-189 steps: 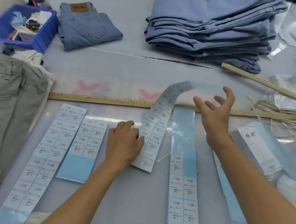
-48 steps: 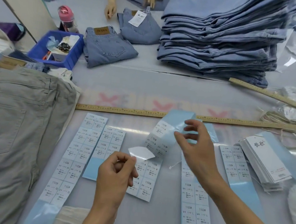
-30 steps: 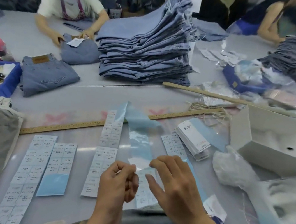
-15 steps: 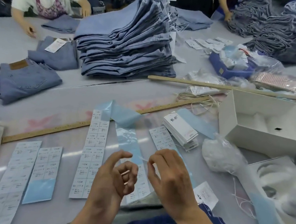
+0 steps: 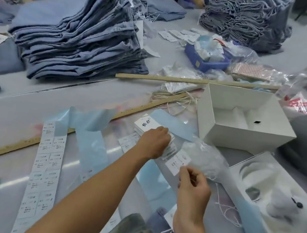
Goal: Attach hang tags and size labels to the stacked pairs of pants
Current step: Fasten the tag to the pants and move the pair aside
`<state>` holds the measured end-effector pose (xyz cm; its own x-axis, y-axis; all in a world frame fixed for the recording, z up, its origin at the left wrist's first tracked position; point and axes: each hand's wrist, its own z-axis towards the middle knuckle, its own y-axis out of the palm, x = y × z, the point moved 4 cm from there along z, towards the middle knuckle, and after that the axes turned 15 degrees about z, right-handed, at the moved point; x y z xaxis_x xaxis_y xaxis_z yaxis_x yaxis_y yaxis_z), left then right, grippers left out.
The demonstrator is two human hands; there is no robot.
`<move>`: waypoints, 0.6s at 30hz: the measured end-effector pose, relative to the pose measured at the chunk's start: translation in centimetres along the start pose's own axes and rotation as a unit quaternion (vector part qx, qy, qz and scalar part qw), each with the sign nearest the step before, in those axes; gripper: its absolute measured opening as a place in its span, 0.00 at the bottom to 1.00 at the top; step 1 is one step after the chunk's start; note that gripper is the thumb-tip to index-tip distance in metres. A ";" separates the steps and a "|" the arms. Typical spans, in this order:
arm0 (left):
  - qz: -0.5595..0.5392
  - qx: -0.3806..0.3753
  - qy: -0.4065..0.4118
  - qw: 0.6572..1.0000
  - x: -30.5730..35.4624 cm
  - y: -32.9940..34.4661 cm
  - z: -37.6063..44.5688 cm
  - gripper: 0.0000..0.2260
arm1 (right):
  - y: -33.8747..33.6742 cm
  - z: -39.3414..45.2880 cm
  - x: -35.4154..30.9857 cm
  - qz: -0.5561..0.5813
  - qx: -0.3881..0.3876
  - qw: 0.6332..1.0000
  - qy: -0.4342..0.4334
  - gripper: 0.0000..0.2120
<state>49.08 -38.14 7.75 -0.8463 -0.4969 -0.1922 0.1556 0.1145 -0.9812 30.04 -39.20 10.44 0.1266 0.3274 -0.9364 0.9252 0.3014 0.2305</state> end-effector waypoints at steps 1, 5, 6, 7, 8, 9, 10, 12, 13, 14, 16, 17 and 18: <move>0.020 -0.012 0.015 1.000 0.4 0.4 0.6 0.11 | 0.1 0.1 0.1 -0.001 -0.005 1.000 -0.006 0.07; 0.055 -0.012 0.059 0.997 0.5 1.3 0.8 0.18 | 0.5 0.3 0.6 -0.009 -0.035 0.999 -0.011 0.06; 0.061 -0.011 0.072 0.996 0.5 1.4 0.6 0.17 | 0.5 0.3 0.8 -0.008 -0.037 0.999 -0.009 0.05; 0.065 -0.008 0.081 0.995 0.4 1.5 0.4 0.16 | 0.6 0.3 1.0 -0.007 -0.040 0.999 -0.008 0.05; 0.069 -0.004 0.090 0.994 0.3 1.5 0.2 0.14 | 0.7 0.2 1.1 -0.007 -0.045 0.999 -0.009 0.04; 0.074 0.000 0.102 0.992 0.1 1.5 0.1 0.12 | 0.7 0.2 1.1 -0.006 -0.050 0.999 -0.012 0.04; 0.080 0.003 0.114 0.990 -0.2 1.4 0.1 0.09 | 0.7 0.2 1.2 -0.007 -0.055 0.998 -0.015 0.05; 0.079 0.004 0.139 0.987 -0.7 1.2 -0.1 0.06 | 0.7 0.2 1.3 -0.011 -0.062 0.998 -0.022 0.05; 0.075 0.003 0.150 0.986 -1.0 1.2 -0.3 0.06 | 0.7 0.2 1.4 -0.014 -0.065 0.998 -0.022 0.05; 0.070 0.005 0.156 0.985 -1.2 1.2 -0.5 0.06 | 0.7 0.1 1.4 -0.015 -0.067 0.997 -0.020 0.05; 0.048 0.017 0.156 0.986 -1.7 1.3 -0.7 0.08 | 0.6 0.1 1.4 -0.013 -0.066 0.998 -0.018 0.05; 0.033 0.023 0.146 0.989 -2.0 1.5 -0.8 0.08 | 0.6 0.1 1.4 -0.012 -0.065 0.998 -0.017 0.05; 0.012 0.031 0.127 0.991 -2.4 1.6 -0.9 0.07 | 0.7 0.1 1.4 -0.010 -0.065 0.998 -0.017 0.05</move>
<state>50.86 -35.99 6.64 -0.9417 -0.2609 -0.2125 0.2017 0.0677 -0.9771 30.88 -38.65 9.30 0.1235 0.2896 -0.9491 0.8737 0.4219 0.2424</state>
